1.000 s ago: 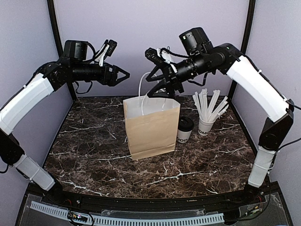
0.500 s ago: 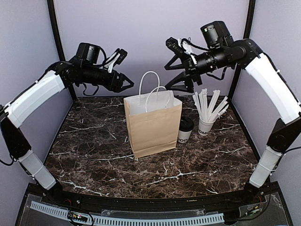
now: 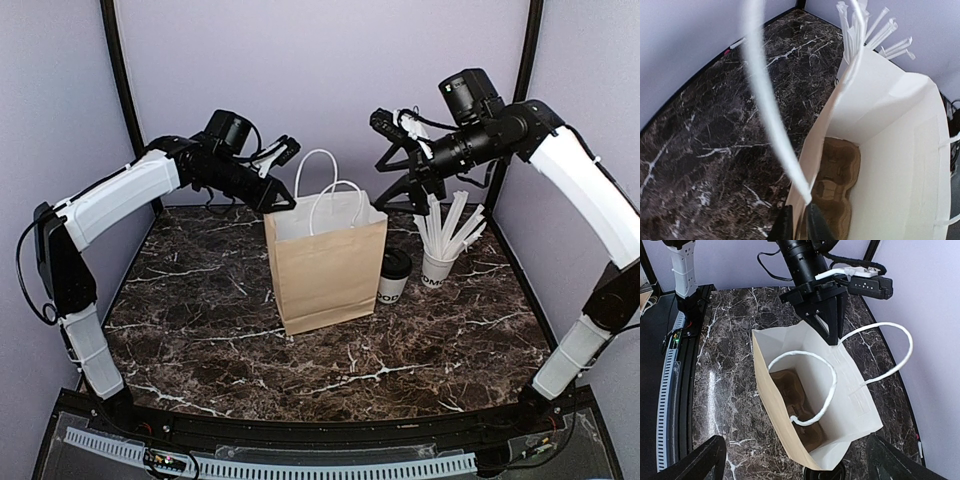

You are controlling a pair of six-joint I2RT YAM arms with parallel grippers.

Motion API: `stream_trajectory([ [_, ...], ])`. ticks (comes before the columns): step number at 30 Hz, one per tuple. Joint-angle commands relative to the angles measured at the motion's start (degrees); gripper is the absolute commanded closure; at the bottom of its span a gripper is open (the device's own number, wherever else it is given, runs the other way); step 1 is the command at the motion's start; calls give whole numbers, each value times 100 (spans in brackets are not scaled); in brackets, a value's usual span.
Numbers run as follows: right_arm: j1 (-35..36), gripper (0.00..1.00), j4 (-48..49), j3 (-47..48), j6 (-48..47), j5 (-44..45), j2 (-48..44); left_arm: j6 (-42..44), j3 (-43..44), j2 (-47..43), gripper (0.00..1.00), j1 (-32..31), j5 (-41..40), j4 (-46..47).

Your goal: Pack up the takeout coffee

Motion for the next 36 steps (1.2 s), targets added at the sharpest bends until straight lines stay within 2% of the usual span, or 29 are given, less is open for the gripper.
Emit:
stream_trajectory([
  [1, -64, 1, 289, -103, 40, 85, -212, 131, 230, -8, 96, -52, 187, -169],
  [3, -89, 1, 321, -163, 40, 132, -208, 327, 258, -65, 100, -134, 174, -244],
  [8, -194, 1, 509, -431, 88, 309, -223, 980, -94, -737, 100, -457, -751, -347],
  [15, -384, 1, 684, -1236, -203, 671, -181, 1609, -1396, -2122, 100, -1041, -2318, -259],
  [21, -399, 1, 803, -1867, -588, 1413, 12, 2030, -2689, -3279, 100, -1498, -2823, 334],
  [24, -401, 1, 800, -1993, -782, 1717, 128, 2280, -3104, -3554, 100, -1947, -3293, 436],
  [28, -404, 4, 819, -2068, -847, 1944, 263, 2551, -3628, -3850, 100, -2655, -4422, 719],
  [32, -399, 6, 837, -2098, -847, 2096, 344, 2660, -3950, -4034, 100, -3320, -5187, 1017],
  [36, -406, 6, 815, -2125, -732, 2201, 373, 2757, -4340, -4191, 100, -4107, -5964, 1797],
])
